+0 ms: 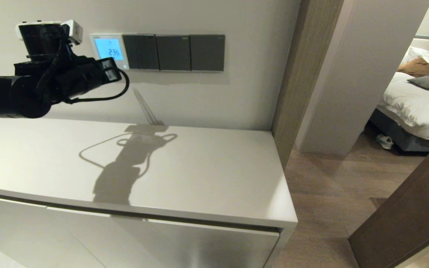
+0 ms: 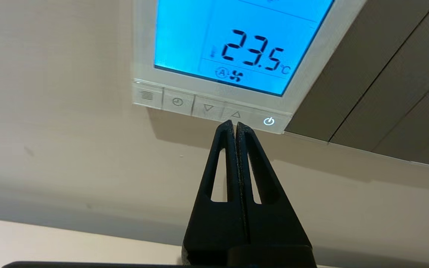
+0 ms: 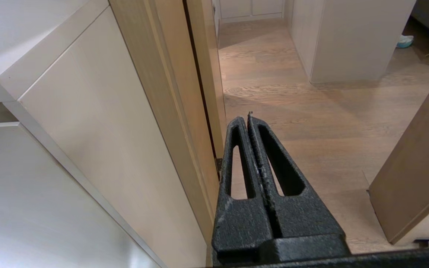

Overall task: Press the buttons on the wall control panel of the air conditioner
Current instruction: Press the temperature increase button

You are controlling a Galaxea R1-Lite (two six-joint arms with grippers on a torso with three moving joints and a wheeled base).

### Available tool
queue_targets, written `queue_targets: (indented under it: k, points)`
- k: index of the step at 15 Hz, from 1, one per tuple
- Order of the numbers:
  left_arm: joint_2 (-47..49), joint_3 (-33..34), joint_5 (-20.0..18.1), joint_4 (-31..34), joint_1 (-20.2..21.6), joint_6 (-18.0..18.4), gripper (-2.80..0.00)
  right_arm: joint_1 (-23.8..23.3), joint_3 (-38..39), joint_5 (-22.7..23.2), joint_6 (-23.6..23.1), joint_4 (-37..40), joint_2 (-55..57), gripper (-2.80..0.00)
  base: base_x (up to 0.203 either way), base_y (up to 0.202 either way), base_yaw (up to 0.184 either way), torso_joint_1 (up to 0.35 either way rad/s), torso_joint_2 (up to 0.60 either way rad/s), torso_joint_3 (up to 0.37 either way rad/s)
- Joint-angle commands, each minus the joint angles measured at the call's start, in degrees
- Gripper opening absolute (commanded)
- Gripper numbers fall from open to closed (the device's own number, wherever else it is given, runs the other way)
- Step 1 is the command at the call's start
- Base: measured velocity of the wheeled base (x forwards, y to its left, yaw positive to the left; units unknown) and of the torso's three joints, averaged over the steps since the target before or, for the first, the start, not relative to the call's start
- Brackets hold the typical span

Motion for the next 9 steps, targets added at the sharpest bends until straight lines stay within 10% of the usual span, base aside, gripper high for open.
queue_targets:
  k: [1, 9]
  points:
    - [0.62, -0.35, 0.11, -0.15, 0.01, 0.01, -2.80, 0.02, 0.09, -0.01, 0.02, 0.00, 0.04, -2.80, 0.000, 0.000, 0.000, 0.000, 0.00, 0.000]
    - [1.41, -0.79, -0.07, -0.15, -0.07, 0.06, -2.80, 0.02, 0.09, -0.01, 0.02, 0.00, 0.06, -2.80, 0.000, 0.000, 0.000, 0.000, 0.00, 0.000]
